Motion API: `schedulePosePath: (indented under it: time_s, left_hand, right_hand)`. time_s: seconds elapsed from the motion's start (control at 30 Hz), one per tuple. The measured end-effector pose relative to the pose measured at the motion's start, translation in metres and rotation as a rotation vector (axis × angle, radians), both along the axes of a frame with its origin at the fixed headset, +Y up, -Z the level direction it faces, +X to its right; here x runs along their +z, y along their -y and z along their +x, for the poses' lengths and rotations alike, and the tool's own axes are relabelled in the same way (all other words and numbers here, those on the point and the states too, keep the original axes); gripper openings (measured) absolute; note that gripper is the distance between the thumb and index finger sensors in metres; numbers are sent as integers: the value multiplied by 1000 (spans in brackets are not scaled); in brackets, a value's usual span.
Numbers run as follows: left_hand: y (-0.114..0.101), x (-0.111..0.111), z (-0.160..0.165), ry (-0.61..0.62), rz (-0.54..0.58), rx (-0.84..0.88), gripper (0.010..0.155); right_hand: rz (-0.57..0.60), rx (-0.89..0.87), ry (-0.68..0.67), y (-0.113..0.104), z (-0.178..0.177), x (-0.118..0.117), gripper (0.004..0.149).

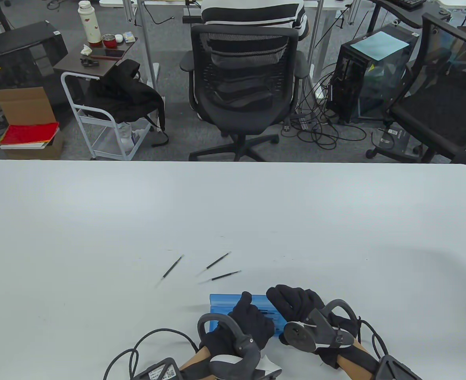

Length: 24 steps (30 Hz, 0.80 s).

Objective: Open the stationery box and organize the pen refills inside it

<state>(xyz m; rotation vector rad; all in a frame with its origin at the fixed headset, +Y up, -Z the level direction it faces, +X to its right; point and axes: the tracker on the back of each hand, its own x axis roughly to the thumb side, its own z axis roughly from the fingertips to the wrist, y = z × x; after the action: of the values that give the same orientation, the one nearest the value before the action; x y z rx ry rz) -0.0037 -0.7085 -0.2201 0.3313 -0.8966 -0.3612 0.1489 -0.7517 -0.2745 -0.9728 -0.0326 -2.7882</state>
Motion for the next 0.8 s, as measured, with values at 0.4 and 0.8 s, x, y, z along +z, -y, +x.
schedulePosePath:
  time_s: [0.4, 0.8]
  left_hand:
    - [-71, -51, -81, -366, -64, 352, 49]
    - [-21, -129, -110, -548, -292, 224, 53]
  right_hand:
    - [8, -4, 0, 0, 0, 0, 114]
    - [15, -3, -5, 0, 1, 0, 113]
